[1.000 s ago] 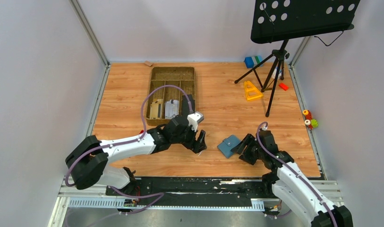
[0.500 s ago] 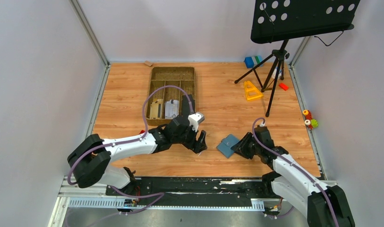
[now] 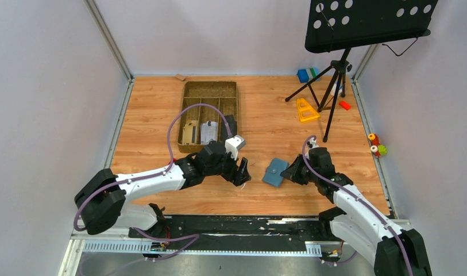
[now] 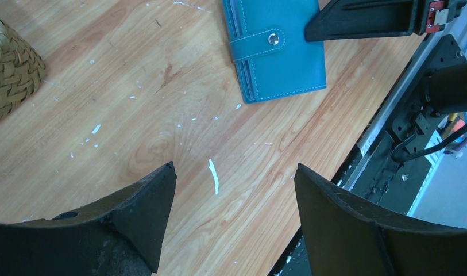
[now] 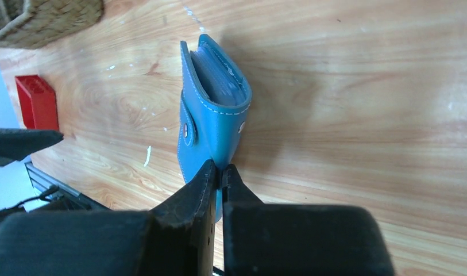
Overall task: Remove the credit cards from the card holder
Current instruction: Open the card holder at the center of the board.
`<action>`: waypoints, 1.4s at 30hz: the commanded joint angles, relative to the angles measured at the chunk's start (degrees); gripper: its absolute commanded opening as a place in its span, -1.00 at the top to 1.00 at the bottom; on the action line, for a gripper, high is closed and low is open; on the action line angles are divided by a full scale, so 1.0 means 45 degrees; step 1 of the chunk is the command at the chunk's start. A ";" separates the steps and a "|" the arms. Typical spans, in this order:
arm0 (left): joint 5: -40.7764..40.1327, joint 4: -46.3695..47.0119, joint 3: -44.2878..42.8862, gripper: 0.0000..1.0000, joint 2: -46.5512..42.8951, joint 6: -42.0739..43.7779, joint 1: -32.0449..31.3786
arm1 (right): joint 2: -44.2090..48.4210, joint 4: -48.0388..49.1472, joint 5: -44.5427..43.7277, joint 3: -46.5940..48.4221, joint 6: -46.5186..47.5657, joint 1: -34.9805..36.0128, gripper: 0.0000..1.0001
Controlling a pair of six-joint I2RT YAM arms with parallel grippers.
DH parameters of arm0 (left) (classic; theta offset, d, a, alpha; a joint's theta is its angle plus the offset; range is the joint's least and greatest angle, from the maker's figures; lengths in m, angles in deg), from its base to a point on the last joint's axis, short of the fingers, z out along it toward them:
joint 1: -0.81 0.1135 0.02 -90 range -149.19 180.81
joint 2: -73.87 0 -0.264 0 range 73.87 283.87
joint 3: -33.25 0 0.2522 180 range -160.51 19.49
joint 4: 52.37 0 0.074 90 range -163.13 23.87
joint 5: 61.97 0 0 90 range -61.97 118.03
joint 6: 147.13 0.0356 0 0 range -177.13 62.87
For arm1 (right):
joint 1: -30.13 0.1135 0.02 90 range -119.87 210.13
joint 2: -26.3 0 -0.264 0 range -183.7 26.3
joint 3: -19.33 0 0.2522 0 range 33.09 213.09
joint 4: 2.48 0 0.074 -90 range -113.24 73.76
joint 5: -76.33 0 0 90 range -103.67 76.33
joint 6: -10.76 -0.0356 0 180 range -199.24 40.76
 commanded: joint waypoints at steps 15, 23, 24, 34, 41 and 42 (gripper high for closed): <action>-0.2484 0.0075 -0.3117 -0.58 0.1885 0.0216 -0.1779 | 0.0003 -0.0197 0.3372 0.1941 0.2331 0.0080 1.00; -0.2790 -0.1178 -0.4410 -0.49 0.3581 -0.0054 -0.1851 | 0.0034 0.0085 0.3725 0.1867 0.2047 0.0099 1.00; -0.2843 -0.1337 -0.4579 -0.50 0.3785 -0.0087 -0.1887 | 0.0025 0.0127 0.3759 0.1826 0.2004 0.0099 1.00; -0.3779 -0.2662 -0.5335 -0.38 0.4942 -0.0713 -0.2118 | -0.0086 0.0484 0.3825 0.1669 0.1748 0.0084 1.00; -0.3752 -0.2253 -0.4232 0.35 0.4681 -0.1702 -0.1518 | -0.0013 0.0373 0.3567 0.1427 0.1714 0.0098 1.00; -0.3707 -0.2118 -0.3945 0.39 0.4608 -0.1806 -0.1415 | -0.0052 0.0387 0.3590 0.1371 0.1682 0.0099 1.00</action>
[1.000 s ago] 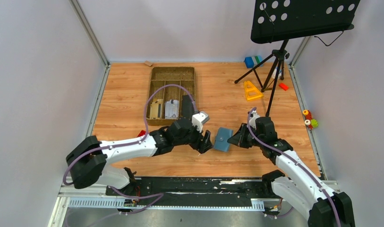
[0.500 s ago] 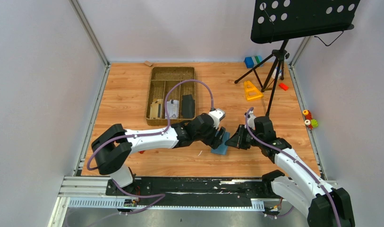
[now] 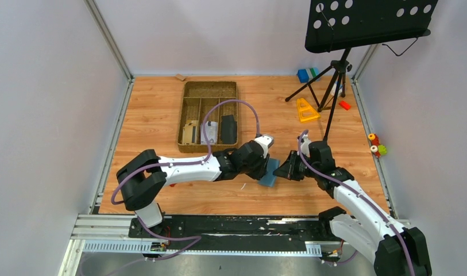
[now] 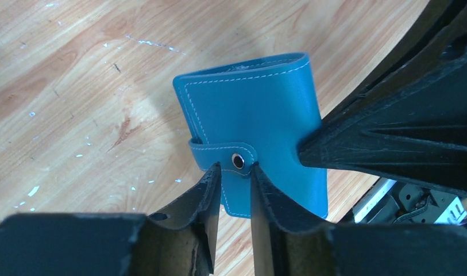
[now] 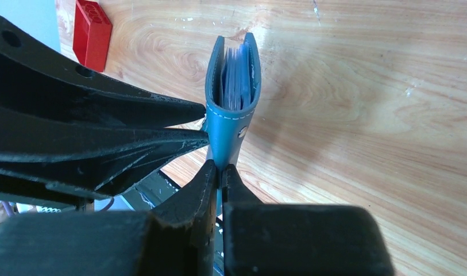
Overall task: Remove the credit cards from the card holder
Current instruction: Open the card holder at the center of the board.
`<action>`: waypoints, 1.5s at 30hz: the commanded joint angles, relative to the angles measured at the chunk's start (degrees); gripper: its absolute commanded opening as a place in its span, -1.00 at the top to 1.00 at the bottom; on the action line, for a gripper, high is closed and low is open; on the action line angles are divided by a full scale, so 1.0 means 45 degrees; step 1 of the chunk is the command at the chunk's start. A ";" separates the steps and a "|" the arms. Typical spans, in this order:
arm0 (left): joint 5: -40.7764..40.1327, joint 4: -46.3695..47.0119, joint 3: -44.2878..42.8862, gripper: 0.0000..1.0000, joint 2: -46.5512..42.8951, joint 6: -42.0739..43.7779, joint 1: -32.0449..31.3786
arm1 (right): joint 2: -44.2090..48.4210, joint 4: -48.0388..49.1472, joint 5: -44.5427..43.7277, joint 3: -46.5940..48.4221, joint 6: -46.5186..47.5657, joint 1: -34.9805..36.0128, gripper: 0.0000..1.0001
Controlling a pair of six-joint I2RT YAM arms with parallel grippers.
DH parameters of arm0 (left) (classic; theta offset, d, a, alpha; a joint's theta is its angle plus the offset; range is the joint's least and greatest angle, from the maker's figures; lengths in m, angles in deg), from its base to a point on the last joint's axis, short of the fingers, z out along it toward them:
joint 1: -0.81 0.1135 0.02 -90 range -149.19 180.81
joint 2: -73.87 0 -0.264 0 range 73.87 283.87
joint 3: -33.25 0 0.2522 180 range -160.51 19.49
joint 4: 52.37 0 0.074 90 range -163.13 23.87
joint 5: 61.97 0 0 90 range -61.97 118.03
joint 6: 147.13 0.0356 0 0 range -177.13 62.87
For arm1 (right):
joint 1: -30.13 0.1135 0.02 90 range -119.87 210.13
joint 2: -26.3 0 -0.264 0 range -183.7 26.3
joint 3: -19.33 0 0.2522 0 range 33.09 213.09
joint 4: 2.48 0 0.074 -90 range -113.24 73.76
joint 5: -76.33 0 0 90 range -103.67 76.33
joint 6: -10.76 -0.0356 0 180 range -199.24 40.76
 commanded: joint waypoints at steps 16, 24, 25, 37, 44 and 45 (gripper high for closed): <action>0.0842 0.1183 0.2518 0.38 -0.0962 -0.0877 0.1301 | -0.0339 0.1111 0.0472 -0.0598 -0.0345 0.0040 1.00; 0.0956 0.2395 0.3837 0.04 -0.2424 -0.1013 0.1302 | -0.0300 0.1117 0.0503 -0.0602 -0.0345 0.0024 1.00; 0.1021 0.2517 0.4033 0.00 -0.2625 -0.1000 0.1301 | -0.0300 0.1186 0.0518 -0.0617 -0.0344 0.0022 1.00; 0.1822 0.3502 0.4786 -0.49 -0.3139 -0.1001 0.1522 | -0.1307 0.1999 0.0949 -0.0924 0.0077 0.0046 1.00; 0.2341 0.3573 0.4689 -0.66 -0.2839 -0.0608 0.1562 | -0.2059 0.2071 0.0831 -0.0909 0.0588 0.0050 0.98; 0.2414 0.3602 0.4583 -0.65 -0.2638 -0.0605 0.1565 | -0.2124 0.2067 0.0823 -0.0914 0.0610 0.0037 0.98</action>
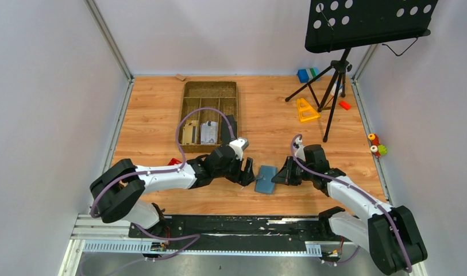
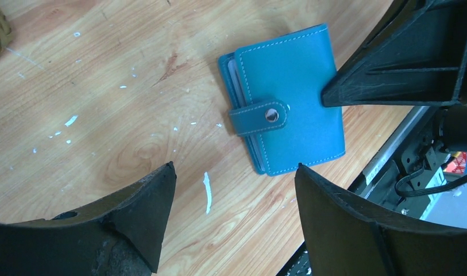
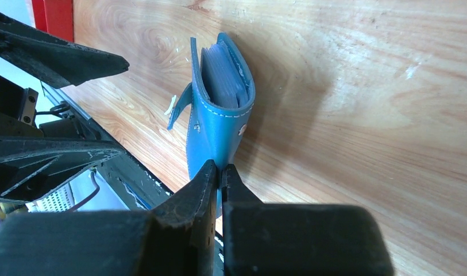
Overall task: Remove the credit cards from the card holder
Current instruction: Open the card holder at the center of the board.
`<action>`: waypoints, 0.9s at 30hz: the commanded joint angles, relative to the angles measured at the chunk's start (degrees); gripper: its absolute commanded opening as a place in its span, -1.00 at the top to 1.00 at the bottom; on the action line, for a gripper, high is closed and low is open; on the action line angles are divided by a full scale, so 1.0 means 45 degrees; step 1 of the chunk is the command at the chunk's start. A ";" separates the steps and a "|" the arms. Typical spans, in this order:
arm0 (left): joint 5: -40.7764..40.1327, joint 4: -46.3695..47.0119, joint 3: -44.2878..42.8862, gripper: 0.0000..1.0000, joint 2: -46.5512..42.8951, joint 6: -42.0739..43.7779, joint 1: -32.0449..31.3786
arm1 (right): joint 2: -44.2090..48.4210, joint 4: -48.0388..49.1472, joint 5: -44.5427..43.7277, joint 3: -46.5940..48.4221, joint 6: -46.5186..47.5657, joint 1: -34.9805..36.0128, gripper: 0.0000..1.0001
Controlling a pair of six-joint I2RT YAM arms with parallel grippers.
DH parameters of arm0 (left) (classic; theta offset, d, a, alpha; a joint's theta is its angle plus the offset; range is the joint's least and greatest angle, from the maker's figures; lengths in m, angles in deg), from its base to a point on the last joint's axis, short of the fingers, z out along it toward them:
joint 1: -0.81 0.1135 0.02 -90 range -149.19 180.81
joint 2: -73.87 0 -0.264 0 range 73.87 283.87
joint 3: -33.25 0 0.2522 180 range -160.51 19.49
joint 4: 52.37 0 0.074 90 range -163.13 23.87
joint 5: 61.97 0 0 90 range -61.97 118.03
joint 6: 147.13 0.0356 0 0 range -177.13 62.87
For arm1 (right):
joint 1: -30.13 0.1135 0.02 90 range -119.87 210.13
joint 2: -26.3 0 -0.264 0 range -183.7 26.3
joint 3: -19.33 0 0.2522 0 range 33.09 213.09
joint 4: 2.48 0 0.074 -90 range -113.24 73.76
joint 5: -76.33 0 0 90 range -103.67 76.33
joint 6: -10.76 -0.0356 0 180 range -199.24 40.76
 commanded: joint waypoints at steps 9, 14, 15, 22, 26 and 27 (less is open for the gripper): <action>0.0921 0.0575 -0.1393 -0.63 0.2021 0.0318 0.0021 | -0.0399 0.0552 0.0331 0.0090 0.0509 0.0050 0.99; 0.1957 0.0921 -0.1821 -0.66 0.2501 0.0739 -0.0168 | -0.0513 0.0638 0.0383 0.0099 0.0539 0.0050 0.99; 0.2088 0.0970 -0.1897 -0.67 0.2616 0.0828 -0.0248 | -0.0552 0.0653 0.0394 0.0106 0.0525 0.0055 0.99; 0.0367 -0.0724 -0.2914 -0.52 0.3515 0.0673 -0.0408 | -0.0730 0.0780 0.0432 0.0042 0.0524 0.0055 0.99; -0.0240 -0.1456 -0.3116 0.17 0.3555 0.0364 -0.0140 | -0.0755 0.0811 0.0345 0.0002 0.0506 0.0055 0.99; -0.0159 -0.1419 -0.3026 0.20 0.3517 0.0274 -0.0030 | -0.0755 0.0802 0.0333 0.0010 0.0509 0.0055 0.99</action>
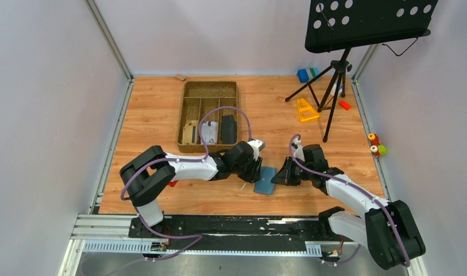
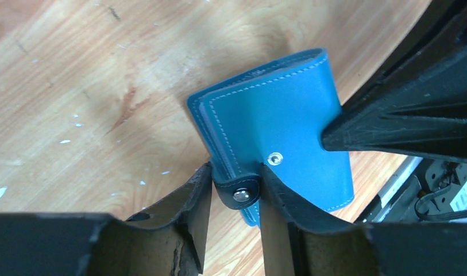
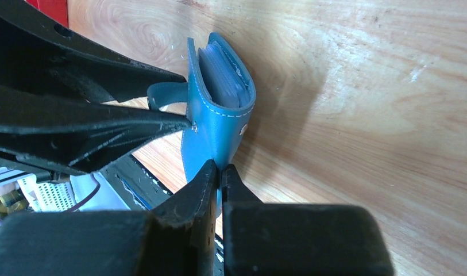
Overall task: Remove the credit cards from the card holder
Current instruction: Open the card holder at the center of the board.
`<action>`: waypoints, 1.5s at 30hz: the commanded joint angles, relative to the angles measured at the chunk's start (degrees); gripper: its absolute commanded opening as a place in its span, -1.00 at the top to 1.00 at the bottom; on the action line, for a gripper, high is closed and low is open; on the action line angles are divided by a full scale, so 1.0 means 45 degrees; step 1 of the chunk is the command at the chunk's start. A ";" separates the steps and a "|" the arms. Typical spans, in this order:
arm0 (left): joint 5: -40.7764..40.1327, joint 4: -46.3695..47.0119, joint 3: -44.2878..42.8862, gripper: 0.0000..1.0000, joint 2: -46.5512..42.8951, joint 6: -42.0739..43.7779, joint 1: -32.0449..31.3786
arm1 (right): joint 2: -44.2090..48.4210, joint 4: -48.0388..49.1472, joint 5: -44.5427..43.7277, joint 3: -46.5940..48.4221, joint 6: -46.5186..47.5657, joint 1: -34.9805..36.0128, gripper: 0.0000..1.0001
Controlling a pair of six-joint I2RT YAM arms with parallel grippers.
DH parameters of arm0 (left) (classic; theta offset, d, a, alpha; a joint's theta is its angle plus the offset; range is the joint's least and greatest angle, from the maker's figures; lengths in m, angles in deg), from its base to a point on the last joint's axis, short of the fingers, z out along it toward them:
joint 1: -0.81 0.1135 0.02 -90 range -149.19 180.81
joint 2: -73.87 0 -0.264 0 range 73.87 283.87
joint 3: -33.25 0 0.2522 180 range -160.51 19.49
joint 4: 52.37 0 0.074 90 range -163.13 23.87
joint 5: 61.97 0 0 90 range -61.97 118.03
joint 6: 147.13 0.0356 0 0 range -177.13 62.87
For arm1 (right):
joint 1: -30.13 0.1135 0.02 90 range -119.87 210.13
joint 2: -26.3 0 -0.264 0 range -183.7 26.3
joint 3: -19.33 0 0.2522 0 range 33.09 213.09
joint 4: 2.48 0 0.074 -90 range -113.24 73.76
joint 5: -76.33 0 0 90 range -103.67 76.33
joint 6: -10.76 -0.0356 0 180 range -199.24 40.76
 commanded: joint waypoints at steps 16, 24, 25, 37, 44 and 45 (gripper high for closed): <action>0.0367 0.1257 0.1290 1.00 -0.0636 -0.0760 0.0752 | -0.0219 -0.0211 -0.0510 0.0257 0.0976 0.0044 0.52; 0.0426 0.1413 0.1937 1.00 -0.1885 -0.0531 0.0745 | 0.0295 -0.1308 -0.1314 0.0828 0.1691 0.0053 0.07; 0.0482 0.1569 0.2050 1.00 -0.2046 -0.0505 0.0759 | 0.0439 -0.1358 -0.1274 0.0827 0.1829 0.0046 0.07; 0.1235 0.3650 0.3539 1.00 -0.3363 -0.1364 0.0867 | 0.1149 -0.1783 -0.1327 0.1468 0.2115 0.1012 -0.32; 0.1812 0.2816 0.3146 1.00 -0.3806 -0.1364 0.1004 | 0.0417 -0.0392 -0.0744 0.1274 0.1255 0.1607 -0.37; 0.1805 0.2775 0.3141 1.00 -0.3897 -0.1362 0.1018 | 0.0405 -0.0210 -0.0577 0.1207 0.1136 0.1598 -0.38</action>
